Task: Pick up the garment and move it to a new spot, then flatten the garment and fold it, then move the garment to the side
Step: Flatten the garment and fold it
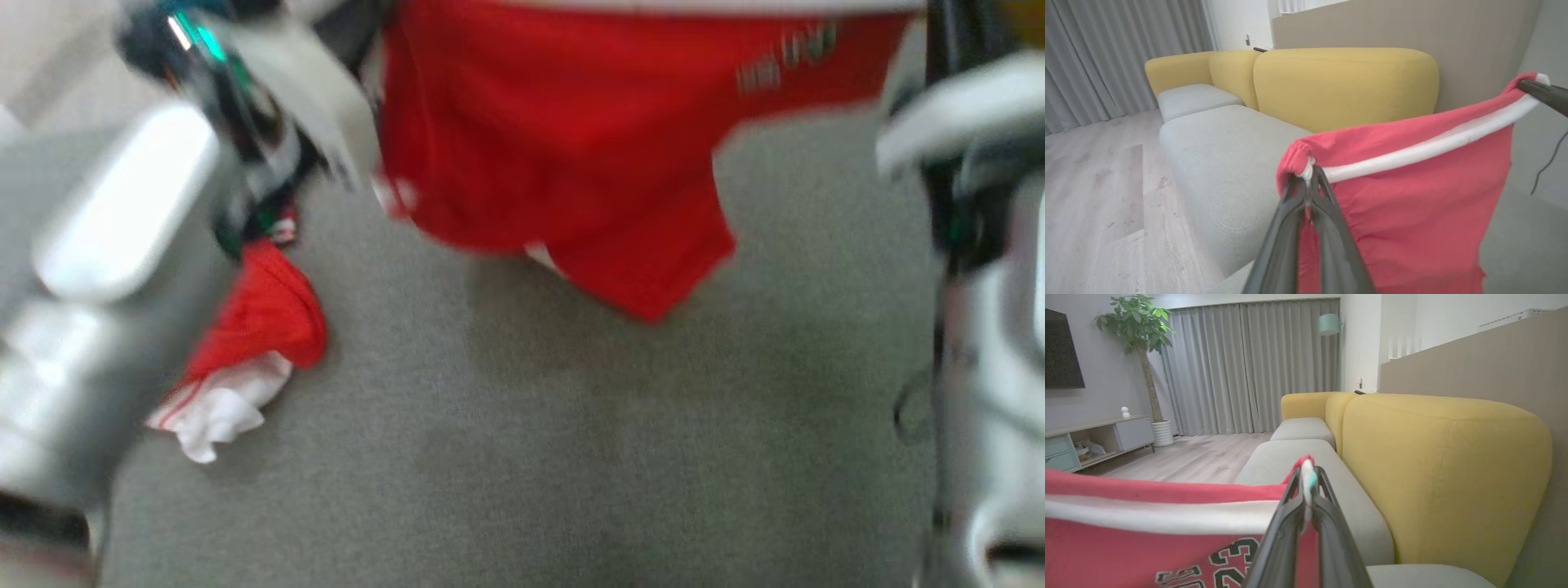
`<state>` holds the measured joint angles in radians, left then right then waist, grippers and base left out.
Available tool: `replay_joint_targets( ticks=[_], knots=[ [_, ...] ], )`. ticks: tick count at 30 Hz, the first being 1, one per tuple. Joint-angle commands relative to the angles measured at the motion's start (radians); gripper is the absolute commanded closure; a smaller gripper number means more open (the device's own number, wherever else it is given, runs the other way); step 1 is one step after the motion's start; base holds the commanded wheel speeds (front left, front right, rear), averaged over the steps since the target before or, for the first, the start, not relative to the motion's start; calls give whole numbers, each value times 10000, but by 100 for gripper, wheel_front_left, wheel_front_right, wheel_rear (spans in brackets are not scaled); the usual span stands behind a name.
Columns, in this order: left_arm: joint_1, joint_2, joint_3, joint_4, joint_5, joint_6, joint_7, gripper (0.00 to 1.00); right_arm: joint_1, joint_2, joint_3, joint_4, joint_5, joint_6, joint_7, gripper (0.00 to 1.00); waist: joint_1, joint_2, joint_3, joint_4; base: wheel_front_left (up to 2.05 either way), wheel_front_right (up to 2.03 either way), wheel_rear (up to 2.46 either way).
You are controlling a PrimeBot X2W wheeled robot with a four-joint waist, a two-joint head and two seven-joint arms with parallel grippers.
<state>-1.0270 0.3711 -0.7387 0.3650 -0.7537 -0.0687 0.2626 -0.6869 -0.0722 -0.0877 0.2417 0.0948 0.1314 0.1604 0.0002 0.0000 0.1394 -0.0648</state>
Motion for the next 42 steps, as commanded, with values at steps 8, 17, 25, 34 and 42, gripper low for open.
replay_joint_targets(
  ticks=[8,17,25,34,42],
  knots=[
    [-3886,-212,1340,2205,789,267,-1655,100,-4887,157,-270,2526,-385,-7,-1691,100,-2,0,2240,-606,0,0,0],
    [-4677,-1113,1424,4000,724,-250,-3534,100,-6157,199,-1290,5357,-1408,-7,-3528,100,-2,0,2606,-559,0,0,0],
    [-2502,-1430,-118,4360,168,-610,-3676,100,-4677,-358,-778,7675,-1922,-7,-3423,100,-2,0,2475,-322,0,0,0],
    [708,-383,-2823,2441,-1050,-617,-3206,100,-3041,-1285,977,9573,-1242,-7,-2283,100,-2,0,1503,-151,0,0,0],
    [2138,-89,-3603,1731,-1309,-540,-3080,100,-1945,-1914,2482,9896,171,-7,-1243,100,-2,0,474,-138,0,0,0]
  ],
)
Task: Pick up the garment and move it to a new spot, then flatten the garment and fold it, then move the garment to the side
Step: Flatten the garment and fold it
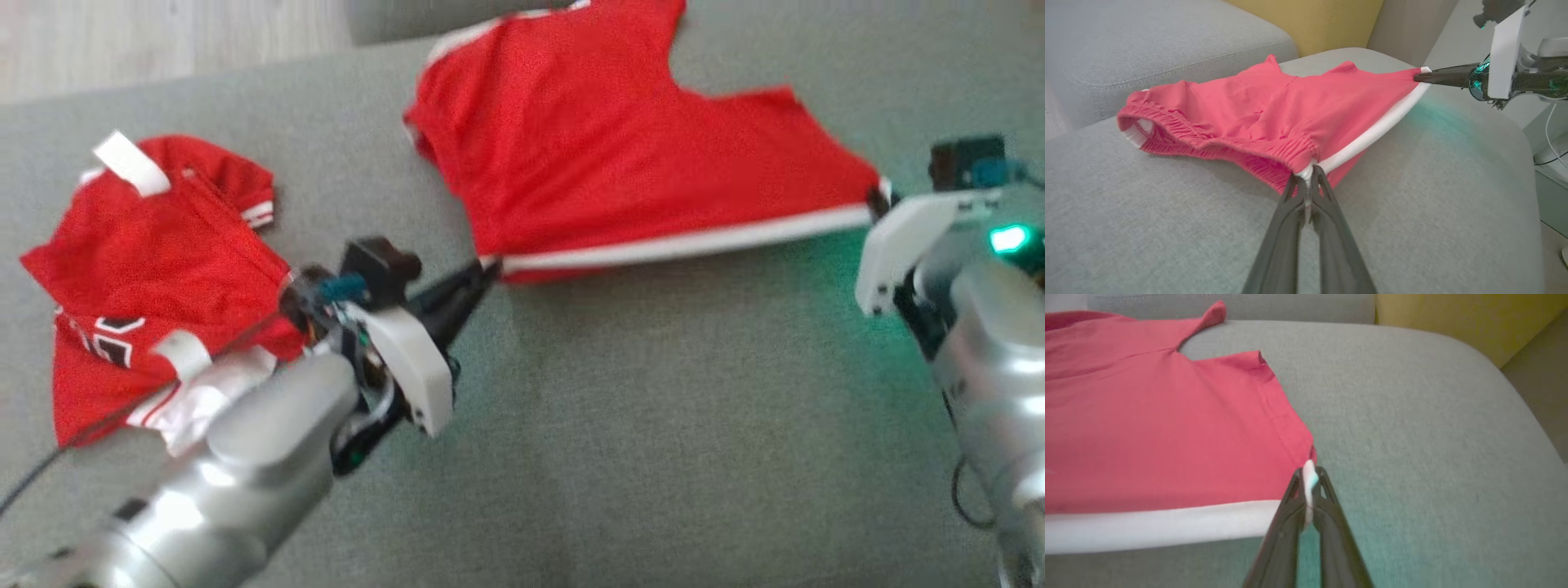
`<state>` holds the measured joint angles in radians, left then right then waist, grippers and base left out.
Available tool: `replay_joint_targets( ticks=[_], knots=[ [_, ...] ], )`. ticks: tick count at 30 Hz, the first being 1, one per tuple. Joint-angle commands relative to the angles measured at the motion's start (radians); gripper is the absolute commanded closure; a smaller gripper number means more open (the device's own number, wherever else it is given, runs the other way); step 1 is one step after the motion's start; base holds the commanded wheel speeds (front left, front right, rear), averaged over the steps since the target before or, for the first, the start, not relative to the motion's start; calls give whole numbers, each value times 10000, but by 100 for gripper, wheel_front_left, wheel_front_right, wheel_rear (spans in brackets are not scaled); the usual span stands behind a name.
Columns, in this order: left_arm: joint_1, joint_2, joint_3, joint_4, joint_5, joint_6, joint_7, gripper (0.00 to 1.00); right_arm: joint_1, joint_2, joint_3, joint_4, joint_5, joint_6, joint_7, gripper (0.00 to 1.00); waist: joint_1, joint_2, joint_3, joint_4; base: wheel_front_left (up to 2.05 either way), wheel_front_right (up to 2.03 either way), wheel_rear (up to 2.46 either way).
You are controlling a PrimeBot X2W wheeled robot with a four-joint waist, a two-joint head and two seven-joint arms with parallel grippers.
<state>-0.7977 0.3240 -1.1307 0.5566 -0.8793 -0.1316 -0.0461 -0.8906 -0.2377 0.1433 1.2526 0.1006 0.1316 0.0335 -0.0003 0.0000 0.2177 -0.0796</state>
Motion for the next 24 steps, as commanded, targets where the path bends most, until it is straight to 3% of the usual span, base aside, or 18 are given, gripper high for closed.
replay_joint_targets(
  ticks=[1,7,13,19,24],
  knots=[
    [7,374,262,-262,-79,149,39,100,261,-352,316,-254,304,-9,140,100,3,0,-451,15,0,0,0],
    [1081,368,53,-1026,-298,662,67,100,1486,-916,948,-996,1662,-9,648,100,3,0,-1331,21,0,0,0],
    [2123,542,-155,-2422,-476,1312,163,100,3058,-1752,1168,-2569,2874,-9,1128,100,3,0,-1893,68,0,0,0],
    [2306,812,75,-3413,-515,1983,145,100,4206,-2331,333,-4801,3437,-9,1518,100,3,0,-1638,178,0,0,0],
    [2026,826,300,-3573,-474,2218,110,100,4409,-2254,-539,-6209,3014,-9,1861,100,3,0,-1230,343,0,0,0]
  ],
)
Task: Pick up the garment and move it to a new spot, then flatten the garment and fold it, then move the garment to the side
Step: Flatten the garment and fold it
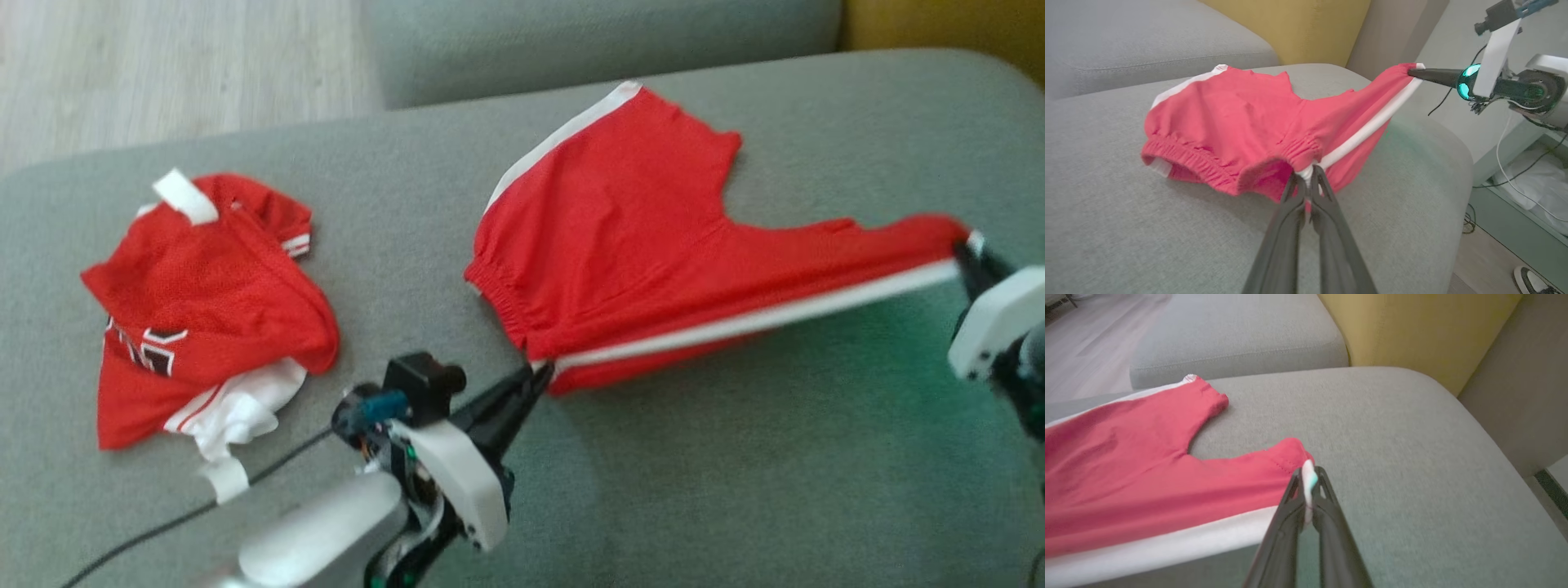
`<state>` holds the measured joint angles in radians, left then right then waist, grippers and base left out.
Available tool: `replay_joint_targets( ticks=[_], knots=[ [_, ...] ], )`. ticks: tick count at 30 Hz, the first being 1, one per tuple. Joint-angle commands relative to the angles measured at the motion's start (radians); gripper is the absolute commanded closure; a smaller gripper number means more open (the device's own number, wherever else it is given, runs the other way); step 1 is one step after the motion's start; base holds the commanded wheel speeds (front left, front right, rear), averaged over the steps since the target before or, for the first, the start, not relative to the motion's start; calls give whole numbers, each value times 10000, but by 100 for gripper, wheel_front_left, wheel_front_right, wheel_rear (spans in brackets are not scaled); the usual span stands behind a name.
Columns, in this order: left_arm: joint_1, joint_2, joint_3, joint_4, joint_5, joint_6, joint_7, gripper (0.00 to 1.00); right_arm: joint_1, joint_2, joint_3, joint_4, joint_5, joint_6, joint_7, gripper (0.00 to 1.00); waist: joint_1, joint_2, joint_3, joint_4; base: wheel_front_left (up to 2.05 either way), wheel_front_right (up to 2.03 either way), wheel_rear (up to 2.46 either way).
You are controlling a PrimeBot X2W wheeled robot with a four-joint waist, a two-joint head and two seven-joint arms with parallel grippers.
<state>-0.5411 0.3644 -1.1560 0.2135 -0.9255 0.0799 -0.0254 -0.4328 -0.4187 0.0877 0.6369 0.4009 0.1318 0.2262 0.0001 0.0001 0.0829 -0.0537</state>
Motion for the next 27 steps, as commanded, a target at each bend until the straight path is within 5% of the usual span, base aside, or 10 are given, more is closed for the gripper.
replay_joint_targets(
  ticks=[1,6,12,27],
  knots=[
    [-642,413,609,-139,16,146,-117,100,-188,-365,-218,-365,-153,-11,19,100,-1,-1,227,139,0,0,0],
    [-1298,168,885,41,292,441,-330,100,-676,450,-1466,-1655,-1273,-11,495,100,-1,-1,864,560,0,0,0],
    [-1875,-134,1145,339,357,638,-403,100,-1705,1159,-1726,-2022,-2226,-11,874,100,-1,-1,1527,1018,0,0,0],
    [-3637,-1188,1250,1655,602,384,-277,100,-5472,1328,-1614,530,-3844,-11,146,100,-1,-1,3525,2242,0,0,0]
  ],
)
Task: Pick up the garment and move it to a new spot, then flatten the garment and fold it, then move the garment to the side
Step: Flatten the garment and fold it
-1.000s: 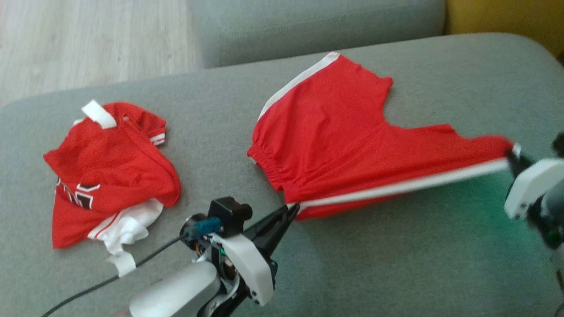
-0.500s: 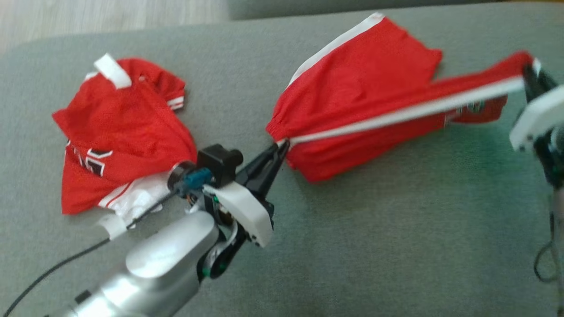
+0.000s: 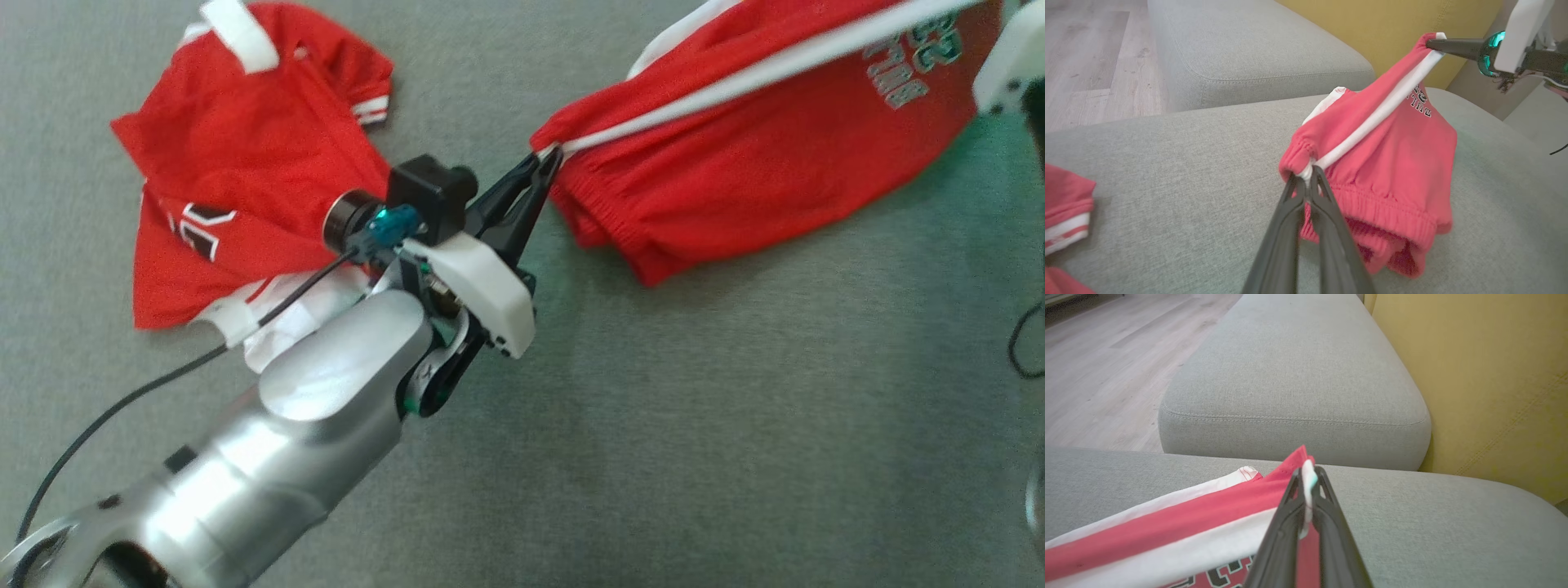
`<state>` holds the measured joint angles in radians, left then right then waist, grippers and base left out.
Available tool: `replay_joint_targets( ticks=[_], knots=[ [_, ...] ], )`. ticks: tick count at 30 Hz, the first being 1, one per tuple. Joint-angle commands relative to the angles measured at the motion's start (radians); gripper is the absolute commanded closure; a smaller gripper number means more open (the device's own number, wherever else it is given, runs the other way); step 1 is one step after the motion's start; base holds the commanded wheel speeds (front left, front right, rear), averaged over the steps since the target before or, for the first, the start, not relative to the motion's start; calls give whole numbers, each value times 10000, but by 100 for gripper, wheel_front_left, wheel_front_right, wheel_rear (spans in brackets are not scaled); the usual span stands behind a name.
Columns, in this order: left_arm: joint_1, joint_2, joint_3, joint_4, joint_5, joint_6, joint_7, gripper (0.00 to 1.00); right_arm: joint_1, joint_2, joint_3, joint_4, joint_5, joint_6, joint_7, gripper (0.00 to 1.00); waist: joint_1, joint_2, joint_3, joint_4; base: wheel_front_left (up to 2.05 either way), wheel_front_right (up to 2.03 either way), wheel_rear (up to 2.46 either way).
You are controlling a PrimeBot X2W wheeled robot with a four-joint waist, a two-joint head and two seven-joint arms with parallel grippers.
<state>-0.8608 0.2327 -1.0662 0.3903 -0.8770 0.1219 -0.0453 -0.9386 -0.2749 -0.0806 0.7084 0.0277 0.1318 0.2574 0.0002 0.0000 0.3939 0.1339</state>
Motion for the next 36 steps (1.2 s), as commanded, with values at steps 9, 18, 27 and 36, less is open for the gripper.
replay_joint_targets(
  ticks=[9,18,27,36],
  knots=[
    [-925,-441,282,511,212,-314,-362,100,-1755,-153,56,1494,-757,-11,-1074,100,-2,0,1100,872,0,0,0],
    [-1123,-788,204,842,257,-453,-570,100,-2451,-309,-73,2726,-1013,-11,-1671,22,-2,0,1389,1074,0,0,0],
    [-1116,-837,104,1262,276,-452,-613,0,-2869,-208,-322,3766,-781,-11,-2672,0,-2,0,1138,976,0,0,0],
    [-780,-690,290,1638,309,67,-1142,0,-2315,260,-294,3930,228,-11,-4471,0,-2,0,13,446,0,0,0]
  ],
)
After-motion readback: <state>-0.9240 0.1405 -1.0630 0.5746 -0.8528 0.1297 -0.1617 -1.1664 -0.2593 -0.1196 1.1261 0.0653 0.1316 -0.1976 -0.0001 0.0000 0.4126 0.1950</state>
